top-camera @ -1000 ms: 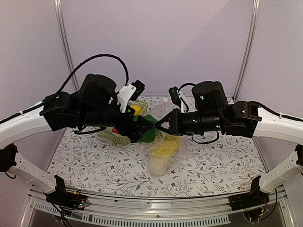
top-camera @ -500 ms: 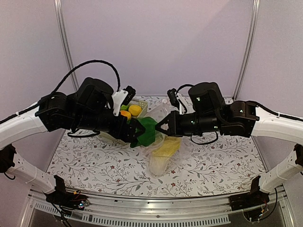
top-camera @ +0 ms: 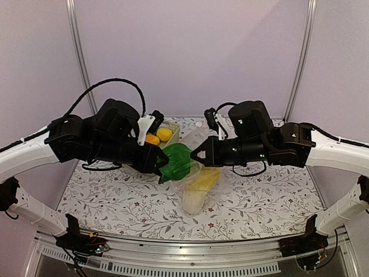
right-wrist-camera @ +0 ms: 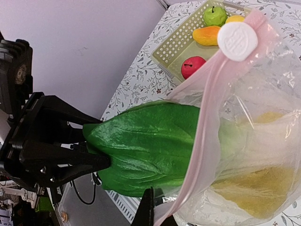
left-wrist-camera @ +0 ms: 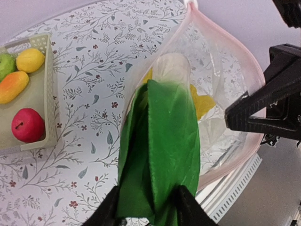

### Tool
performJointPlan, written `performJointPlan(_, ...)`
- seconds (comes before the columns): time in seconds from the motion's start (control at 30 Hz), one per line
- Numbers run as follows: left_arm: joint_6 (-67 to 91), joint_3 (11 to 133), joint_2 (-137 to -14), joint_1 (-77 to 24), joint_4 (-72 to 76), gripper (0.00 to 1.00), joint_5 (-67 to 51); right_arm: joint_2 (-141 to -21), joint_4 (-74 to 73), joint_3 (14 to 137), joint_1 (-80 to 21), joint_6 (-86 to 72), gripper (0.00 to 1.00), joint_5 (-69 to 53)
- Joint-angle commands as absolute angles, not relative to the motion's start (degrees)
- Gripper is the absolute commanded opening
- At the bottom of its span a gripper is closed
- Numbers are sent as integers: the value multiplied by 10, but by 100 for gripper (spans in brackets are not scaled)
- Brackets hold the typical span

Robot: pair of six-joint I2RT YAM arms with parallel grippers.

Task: Place the food in the zip-top bag and seal the zipper
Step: Pick up the fake vegetable from the zipper food storage bag.

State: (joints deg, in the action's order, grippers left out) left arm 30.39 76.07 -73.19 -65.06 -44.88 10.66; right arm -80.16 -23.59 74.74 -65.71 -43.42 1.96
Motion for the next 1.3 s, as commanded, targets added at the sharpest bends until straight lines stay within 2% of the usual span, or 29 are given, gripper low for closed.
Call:
performJointPlan(0.0, 312, 739, -726, -657, -454, 28, 94, -813, -260, 778, -669, -411, 0, 34)
performJointPlan(0.13, 309, 729, -709, -656, -428, 3, 84, -824, -292, 808, -683, -371, 0, 68)
performJointPlan(0.17, 306, 728, -700, -655, -421, 0, 85, -830, -308, 819, -684, -350, 0, 87)
performJointPlan(0.3, 297, 722, -661, -636, -376, 0, 63, -849, -410, 872, -673, -290, 0, 197)
performJointPlan(0.6, 288, 684, -615, -554, -251, 0, -54, -827, -435, 908, -614, -182, 0, 227)
performJointPlan(0.87, 286, 683, -550, -520, -212, 0, -65, -854, -463, 975, -590, -20, 0, 328)
performJointPlan(1.07, 287, 672, -505, -507, -249, 0, -48, -872, -466, 1009, -582, 31, 0, 284)
performJointPlan(1.17, 287, 650, -485, -507, -249, 0, -66, -882, -456, 956, -583, -37, 0, 230)
performJointPlan(1.27, 290, 629, -469, -507, -253, 0, -81, -882, -401, 853, -591, -144, 0, 151)
